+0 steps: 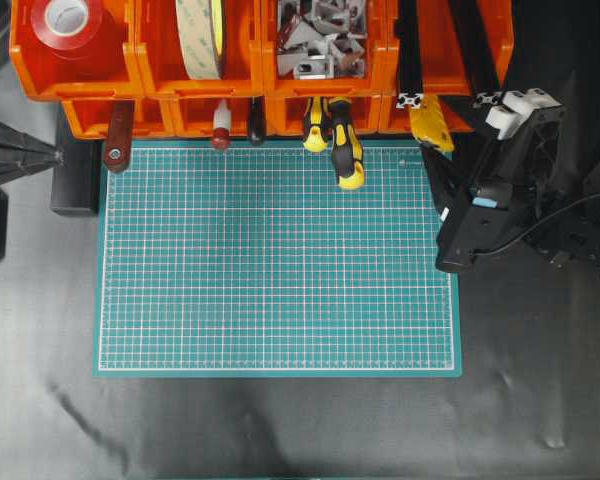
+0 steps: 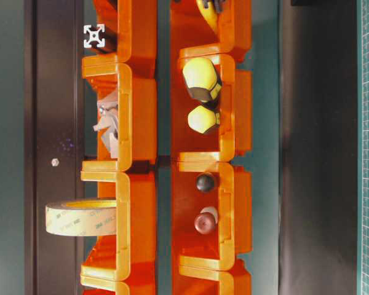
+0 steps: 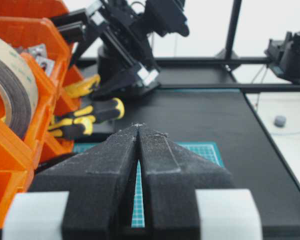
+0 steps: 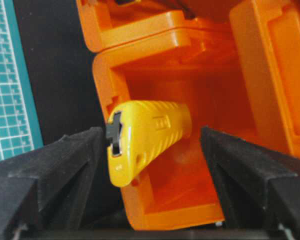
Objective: Pick cutter from container rack with right arm.
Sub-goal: 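Close the right gripper on the yellow cutter's body, then pull the cutter out of the rack and swing it over the mat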
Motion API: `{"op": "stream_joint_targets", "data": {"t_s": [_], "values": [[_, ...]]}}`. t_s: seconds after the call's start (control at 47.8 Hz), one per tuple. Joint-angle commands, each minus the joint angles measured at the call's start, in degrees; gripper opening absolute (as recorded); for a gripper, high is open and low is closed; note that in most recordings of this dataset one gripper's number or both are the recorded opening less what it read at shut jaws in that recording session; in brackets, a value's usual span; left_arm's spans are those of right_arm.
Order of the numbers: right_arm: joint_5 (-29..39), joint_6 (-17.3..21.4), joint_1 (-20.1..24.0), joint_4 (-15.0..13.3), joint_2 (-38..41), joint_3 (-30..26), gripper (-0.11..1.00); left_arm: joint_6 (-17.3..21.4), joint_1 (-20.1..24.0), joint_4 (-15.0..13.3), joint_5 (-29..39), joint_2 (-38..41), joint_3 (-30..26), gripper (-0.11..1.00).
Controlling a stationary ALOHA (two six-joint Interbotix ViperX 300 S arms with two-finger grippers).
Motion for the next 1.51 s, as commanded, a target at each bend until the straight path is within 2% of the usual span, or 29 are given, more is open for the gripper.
{"op": "stream_joint_targets", "data": {"t_s": [0.0,0.376,0.523,0.606,0.669,1.046,1.485], "values": [[-0.44,0.26,-0.26,-0.44,-0.35,-0.53,0.76,-0.18,-0.09,0.18,-0.18,0.09,-1.32,0.01],[-2.55,0.26,-0.26,-0.18,1.14,-1.05,0.68,-0.26,-0.09,0.18,-0.18,0.09,-1.23,0.01],[-2.55,0.35,-0.26,0.09,1.23,-1.05,0.54,-0.26,-0.09,0.18,-0.18,0.09,-1.23,0.01],[-3.25,0.44,-0.26,0.09,1.23,-1.14,0.39,-0.26,-0.09,0.18,-0.18,0.0,-1.32,0.01],[-3.96,0.53,-0.18,0.26,1.23,-1.14,0.32,-0.26,-0.09,0.18,-0.18,-0.18,-1.32,0.01],[-0.62,0.35,2.37,1.14,0.26,-3.6,0.32,-0.26,-0.09,0.18,-0.18,-0.88,-1.32,0.01],[9.58,-0.79,10.72,3.96,-0.18,-11.07,0.28,-0.26,0.0,0.18,-0.18,-1.23,-1.32,0.01]]}}
